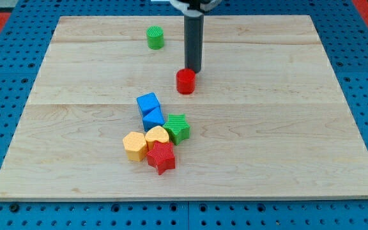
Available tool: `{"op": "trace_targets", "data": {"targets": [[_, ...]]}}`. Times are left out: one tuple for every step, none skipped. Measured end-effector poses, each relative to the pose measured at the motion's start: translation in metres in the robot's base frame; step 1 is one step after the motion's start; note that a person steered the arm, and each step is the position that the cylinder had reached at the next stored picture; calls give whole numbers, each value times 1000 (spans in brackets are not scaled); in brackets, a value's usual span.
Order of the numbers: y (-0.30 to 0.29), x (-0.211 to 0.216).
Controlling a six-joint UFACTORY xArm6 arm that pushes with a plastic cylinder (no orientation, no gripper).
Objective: Keep green circle vertically above red circle
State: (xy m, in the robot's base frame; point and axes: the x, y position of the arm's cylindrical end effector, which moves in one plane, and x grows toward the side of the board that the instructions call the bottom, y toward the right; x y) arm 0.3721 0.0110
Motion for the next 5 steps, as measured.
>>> {"op": "trace_targets", "data": {"targets": [[-3, 48], [-3, 86], [36, 52], [61, -22], [61, -91]]}}
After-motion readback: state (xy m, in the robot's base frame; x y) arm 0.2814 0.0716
